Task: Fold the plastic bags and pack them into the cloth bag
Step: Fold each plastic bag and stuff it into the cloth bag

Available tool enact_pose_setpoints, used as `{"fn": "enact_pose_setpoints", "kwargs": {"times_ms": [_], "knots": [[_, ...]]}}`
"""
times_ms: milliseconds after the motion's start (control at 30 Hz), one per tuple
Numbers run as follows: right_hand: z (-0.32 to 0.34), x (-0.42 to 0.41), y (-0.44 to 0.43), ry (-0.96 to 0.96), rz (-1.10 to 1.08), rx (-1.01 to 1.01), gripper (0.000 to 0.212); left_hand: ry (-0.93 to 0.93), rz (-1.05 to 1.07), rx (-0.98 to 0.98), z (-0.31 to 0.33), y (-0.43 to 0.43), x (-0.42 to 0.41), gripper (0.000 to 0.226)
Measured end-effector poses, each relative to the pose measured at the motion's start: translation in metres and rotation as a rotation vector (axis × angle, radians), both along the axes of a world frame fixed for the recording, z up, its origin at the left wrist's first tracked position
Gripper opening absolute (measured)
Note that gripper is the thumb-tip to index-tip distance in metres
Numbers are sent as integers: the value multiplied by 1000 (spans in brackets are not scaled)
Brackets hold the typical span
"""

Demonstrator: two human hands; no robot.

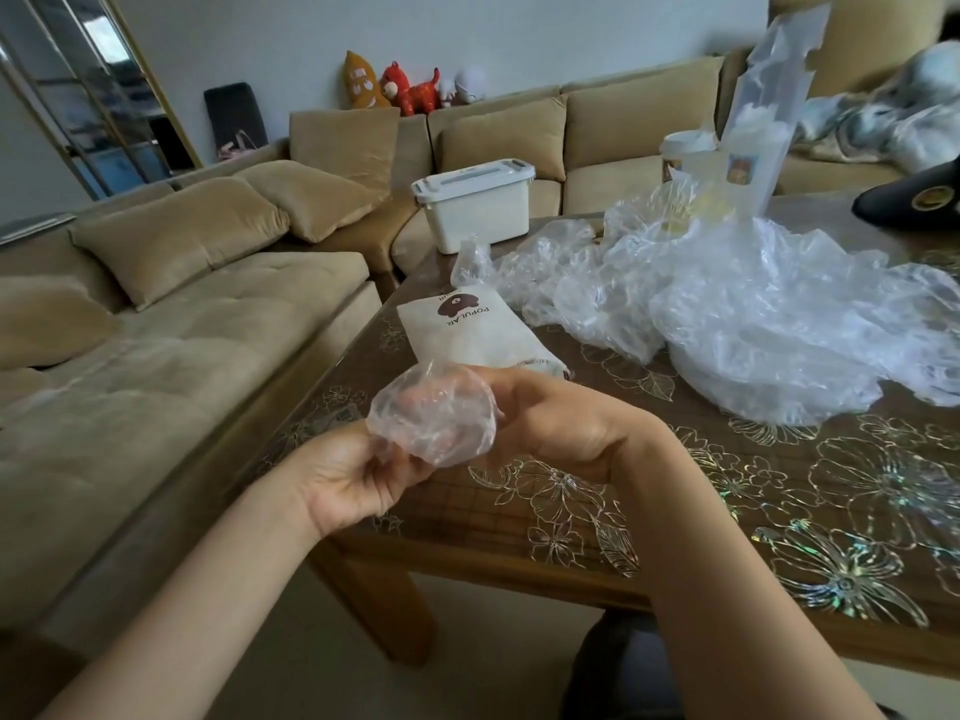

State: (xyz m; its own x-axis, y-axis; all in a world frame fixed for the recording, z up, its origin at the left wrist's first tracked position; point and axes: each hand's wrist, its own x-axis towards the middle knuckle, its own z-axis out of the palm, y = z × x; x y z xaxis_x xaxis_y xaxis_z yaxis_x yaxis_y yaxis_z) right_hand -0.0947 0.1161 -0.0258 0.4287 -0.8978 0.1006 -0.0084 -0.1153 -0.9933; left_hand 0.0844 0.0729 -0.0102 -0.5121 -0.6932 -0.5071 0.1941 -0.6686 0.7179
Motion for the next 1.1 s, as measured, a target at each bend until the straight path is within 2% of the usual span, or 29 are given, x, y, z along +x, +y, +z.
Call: {"fn": "enact_pose_setpoints", "kwargs": {"times_ms": [33,100,133,233,300,467,533,567,633,700,733,833,933,1100], "knots": [[3,-1,1,67,6,-6,58,13,-10,27,0,-1,1,51],[4,-2,0,119,-33,-11,47,-9,18,45,1,-1,1,32],[3,-2,1,113,-87,1,40,-27,36,46,1,-1,0,26],[-3,2,-2,10,-187,62,21,-61,49,-38,0,1,-3,29],[-8,7,-5,-27,-208,111,25,-137,60,-223,-2,0,-4,28],[-26,16,-19,-119,-415,223,45,-497,184,-701,-11,-2,-8,13],[-29,20,-21,-196,-472,278,56,-543,158,-778,-13,1,-8,9],[-30,21,-22,-219,-492,305,61,-537,113,-775,-13,3,-7,14],[-33,21,-25,-220,-527,334,68,-517,11,-710,-11,5,-5,37],[-33,20,-27,-172,-533,318,61,-597,-83,-713,-10,5,-6,59],[-32,20,-27,-130,-520,294,51,-676,-102,-740,-11,5,-7,61],[-28,18,-26,-42,-501,226,19,-768,-59,-764,-13,3,-8,35],[-28,16,-27,34,-598,149,21,-725,-45,-713,-16,1,-10,17],[-23,22,-22,259,-677,-73,32,-625,16,-512,-24,2,-26,12]]}}
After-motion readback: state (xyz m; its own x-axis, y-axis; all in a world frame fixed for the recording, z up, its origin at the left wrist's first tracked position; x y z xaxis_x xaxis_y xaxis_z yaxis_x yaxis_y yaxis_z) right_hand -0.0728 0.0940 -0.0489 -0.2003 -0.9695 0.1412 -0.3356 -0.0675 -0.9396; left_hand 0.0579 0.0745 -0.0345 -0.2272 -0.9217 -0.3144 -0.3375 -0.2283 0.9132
